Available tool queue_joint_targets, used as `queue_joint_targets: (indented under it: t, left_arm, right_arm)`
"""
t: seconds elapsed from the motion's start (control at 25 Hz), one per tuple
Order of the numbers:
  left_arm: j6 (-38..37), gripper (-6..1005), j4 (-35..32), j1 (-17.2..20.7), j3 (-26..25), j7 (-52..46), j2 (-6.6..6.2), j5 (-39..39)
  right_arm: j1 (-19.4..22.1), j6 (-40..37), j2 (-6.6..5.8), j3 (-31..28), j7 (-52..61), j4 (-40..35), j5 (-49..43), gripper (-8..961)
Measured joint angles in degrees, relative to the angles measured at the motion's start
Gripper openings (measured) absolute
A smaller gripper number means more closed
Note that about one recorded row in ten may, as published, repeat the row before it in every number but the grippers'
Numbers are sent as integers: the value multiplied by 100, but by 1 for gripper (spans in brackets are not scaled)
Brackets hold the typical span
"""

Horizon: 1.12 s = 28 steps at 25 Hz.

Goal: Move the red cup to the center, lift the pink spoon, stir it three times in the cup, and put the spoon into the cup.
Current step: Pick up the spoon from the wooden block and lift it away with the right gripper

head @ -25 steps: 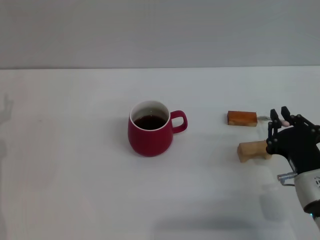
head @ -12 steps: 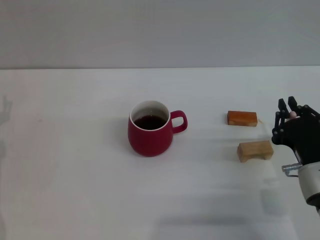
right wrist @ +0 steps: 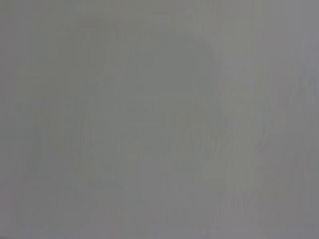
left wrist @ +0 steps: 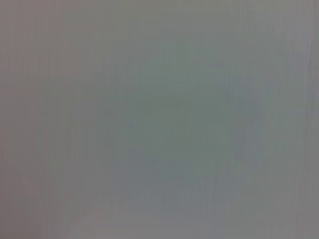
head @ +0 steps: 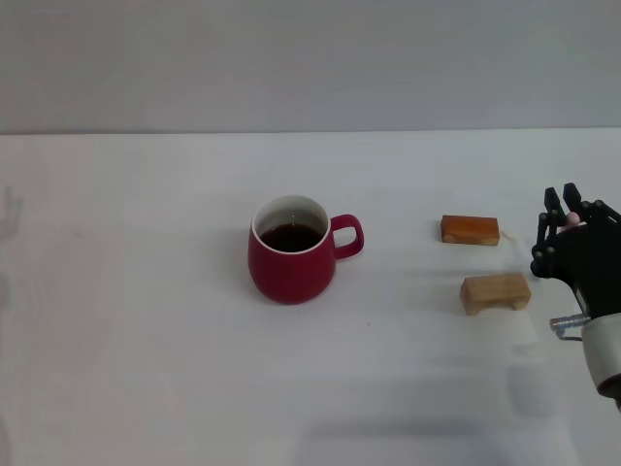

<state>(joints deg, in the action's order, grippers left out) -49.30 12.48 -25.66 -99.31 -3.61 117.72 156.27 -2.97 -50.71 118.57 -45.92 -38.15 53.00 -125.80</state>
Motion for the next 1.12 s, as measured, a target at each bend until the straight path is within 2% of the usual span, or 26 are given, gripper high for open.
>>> queue_joint_targets:
  t: [1.12]
  left_arm:
    - [-1,829,0,-11,0,0,6,0]
  right_arm:
    - [-28,0,0,-22,-32,93,4,127]
